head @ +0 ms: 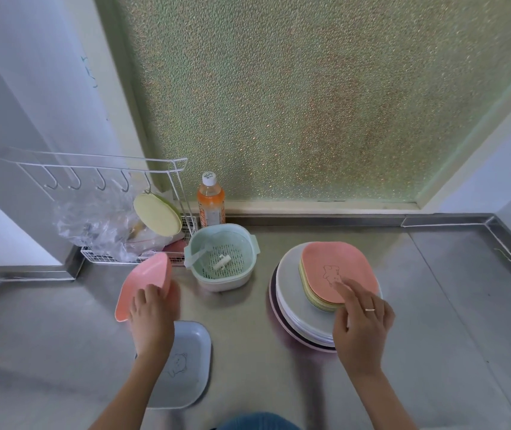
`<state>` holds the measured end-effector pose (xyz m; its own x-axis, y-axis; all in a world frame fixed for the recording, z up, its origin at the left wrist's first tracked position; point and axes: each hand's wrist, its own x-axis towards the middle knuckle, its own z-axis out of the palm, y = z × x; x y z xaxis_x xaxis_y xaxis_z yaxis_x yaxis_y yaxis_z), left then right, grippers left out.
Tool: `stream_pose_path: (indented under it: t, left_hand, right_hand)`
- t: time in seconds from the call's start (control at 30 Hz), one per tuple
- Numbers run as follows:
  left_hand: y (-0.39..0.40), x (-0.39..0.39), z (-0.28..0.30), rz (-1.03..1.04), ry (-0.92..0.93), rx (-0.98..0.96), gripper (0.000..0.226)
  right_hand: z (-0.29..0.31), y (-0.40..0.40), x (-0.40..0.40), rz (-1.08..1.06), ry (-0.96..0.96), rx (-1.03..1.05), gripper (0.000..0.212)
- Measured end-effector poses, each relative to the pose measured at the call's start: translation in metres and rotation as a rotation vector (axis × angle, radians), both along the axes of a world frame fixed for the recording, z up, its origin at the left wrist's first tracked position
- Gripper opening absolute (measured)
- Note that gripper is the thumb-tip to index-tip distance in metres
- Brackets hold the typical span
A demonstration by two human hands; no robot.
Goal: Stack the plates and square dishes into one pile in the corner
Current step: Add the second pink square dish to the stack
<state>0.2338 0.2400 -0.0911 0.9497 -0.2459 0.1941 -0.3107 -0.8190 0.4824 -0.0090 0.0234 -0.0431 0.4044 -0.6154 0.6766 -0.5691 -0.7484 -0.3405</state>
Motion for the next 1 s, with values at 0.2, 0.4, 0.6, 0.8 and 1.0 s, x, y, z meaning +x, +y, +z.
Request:
stream_pose_path:
  t: [0.2,0.4,0.6,0.8,1.0]
  left_hand:
    - [0.000,-0.003,0.011,0.064,-0.205,-0.258,0.012]
    - [-0.007,-0.021,0.030,-0.100,-0.231,-0.399,0.019]
    - [-0.017,-0.045,0.049,-0.359,-0.123,-0.527,0.019]
    - [-0.024,-0.067,0.052,-0.559,-0.106,-0.522,0.014]
    - [-0.026,-0.065,0.045,-0.634,-0.117,-0.419,0.016]
  right_hand:
    - [0.005,0.029,0.034,0.255,-0.016,0.034,0.035]
    - [0.011,0.053,0.058,0.470,0.044,0.170,0.044]
    - [0.027,0.068,0.073,0.683,0.091,0.372,0.049]
    - [0.025,0.071,0.077,0.673,0.212,0.347,0.041]
    - [0.019,0.062,0.070,0.563,0.120,0.308,0.012]
